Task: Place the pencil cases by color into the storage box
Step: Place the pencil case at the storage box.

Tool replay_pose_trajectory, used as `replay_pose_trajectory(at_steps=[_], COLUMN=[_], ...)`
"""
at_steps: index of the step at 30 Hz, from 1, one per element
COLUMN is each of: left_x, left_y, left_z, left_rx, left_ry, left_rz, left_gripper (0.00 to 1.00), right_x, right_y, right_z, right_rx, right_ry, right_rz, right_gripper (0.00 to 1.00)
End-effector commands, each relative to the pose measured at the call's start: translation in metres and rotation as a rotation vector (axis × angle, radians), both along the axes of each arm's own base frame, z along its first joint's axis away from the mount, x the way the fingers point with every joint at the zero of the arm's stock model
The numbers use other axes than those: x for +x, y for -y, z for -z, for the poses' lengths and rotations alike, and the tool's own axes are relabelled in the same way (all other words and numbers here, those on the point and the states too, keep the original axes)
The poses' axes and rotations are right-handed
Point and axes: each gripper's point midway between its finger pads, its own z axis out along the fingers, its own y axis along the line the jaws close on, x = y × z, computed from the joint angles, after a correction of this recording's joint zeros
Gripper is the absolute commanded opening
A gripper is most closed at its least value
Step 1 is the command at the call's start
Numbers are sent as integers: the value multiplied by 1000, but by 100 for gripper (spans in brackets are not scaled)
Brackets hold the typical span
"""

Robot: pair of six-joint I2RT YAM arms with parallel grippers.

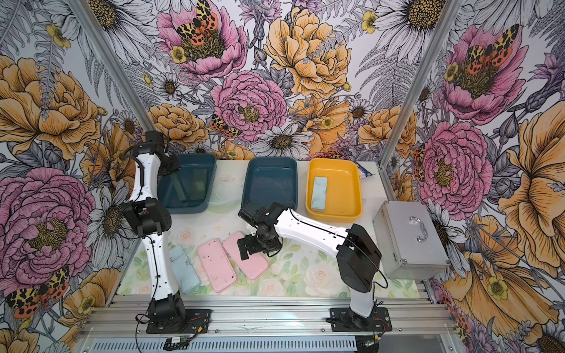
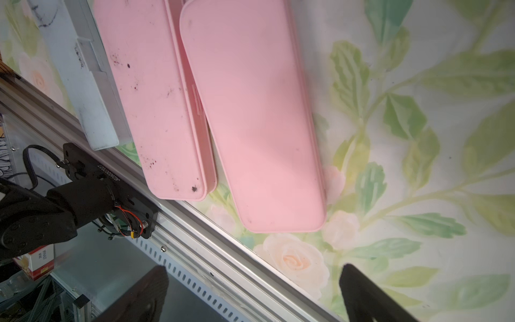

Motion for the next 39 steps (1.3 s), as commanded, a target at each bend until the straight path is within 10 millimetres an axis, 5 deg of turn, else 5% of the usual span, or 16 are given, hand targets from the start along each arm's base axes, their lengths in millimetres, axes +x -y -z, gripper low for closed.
replay_pose_trajectory(at_steps=[1,5,21,27,29,34,39], left_x=[6,10,45,46,42,33,33], left_y=[-9,-12,31,21,12,-6,7], left_z=[14,39,61,54,47,29,16], left_rx=[-30,-79,-451,-436,-401,-328,-362], left_ry=[7,-10,142,159,159,156,172], left_rz=[14,19,123,95,74,28,58], left_gripper=[23,24,30,70,99,99,99], right_x=[13,27,63,67,67,67,66], right_y=[-15,-14,-16,-18,-18,-18,-16], right_z=[-13,-9,2,2,3,3,3], right_rx=[70,80,106,112,111,112,110], right_ry=[7,-21,-85,-91,-93,-93,-90], right_rz=[-15,18,93,99,100,96,95], right_gripper=[99,99,99,99,99,99,99])
